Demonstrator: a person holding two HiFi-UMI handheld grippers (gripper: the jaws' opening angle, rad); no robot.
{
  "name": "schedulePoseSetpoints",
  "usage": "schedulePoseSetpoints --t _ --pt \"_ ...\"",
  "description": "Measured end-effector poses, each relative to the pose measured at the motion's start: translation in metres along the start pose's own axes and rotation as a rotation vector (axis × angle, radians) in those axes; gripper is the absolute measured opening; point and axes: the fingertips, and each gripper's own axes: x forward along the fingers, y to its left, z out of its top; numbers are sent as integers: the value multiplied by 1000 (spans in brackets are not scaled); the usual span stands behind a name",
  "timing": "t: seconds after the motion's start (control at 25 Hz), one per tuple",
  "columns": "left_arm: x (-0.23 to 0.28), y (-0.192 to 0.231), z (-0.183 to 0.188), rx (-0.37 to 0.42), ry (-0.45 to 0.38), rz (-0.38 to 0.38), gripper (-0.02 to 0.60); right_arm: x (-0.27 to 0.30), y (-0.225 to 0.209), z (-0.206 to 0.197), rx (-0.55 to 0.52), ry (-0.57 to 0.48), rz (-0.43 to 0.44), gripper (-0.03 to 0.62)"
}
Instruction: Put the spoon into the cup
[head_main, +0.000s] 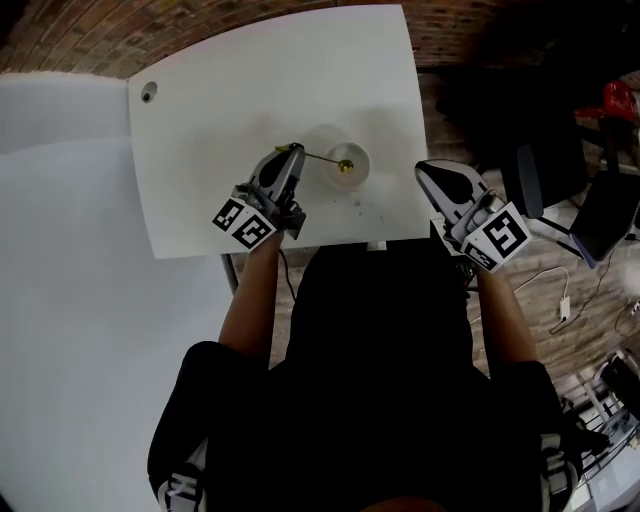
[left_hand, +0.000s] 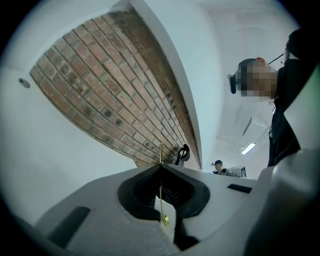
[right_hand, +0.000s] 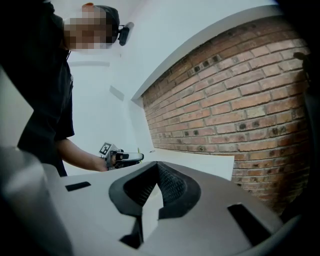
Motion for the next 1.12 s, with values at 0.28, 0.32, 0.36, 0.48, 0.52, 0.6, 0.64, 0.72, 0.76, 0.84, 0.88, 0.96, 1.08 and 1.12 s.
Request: schedulePoseSetpoints --t 0.28,0.32,0.36,0.48,0.52,0.6,0.64,0.72,0.76,0.84,0.88,0.96,1.08,1.12 --pt "12 17 -24 -31 20 34 17 3 -10 -8 25 20 -6 6" --pt "14 17 -28 -32 27 38 17 3 -11 -8 27 23 -9 6" --pt "15 18 -31 -31 34 44 17 3 -11 -8 27 26 -11 6" --pt "18 21 -42 -26 45 61 17 2 -12 -10 29 31 -13 6" --pt "17 22 -46 -22 46 60 17 1 -13 -11 31 32 -15 6" --pt "19 22 -50 -7 55 59 17 -1 -14 -12 35 36 -21 6" --pt "20 21 -51 -1 58 61 17 -2 -14 -13 36 38 -24 6" --pt "22 21 -52 1 56 76 17 -3 -14 -15 38 43 -27 6" --pt "22 21 -52 6 55 84 17 -3 -13 -16 39 45 -26 6" --pt "23 22 -53 20 57 92 17 -2 -12 -17 39 48 -24 6" --pt "24 22 -54 26 61 94 17 -2 -11 -17 39 48 -23 6" --pt "24 22 -55 34 69 94 17 -1 -9 -17 38 47 -24 6" --pt "25 20 -57 41 79 95 17 -1 -8 -17 37 44 -27 6" --pt "25 19 -58 44 81 94 17 -1 -9 -17 37 44 -28 6"
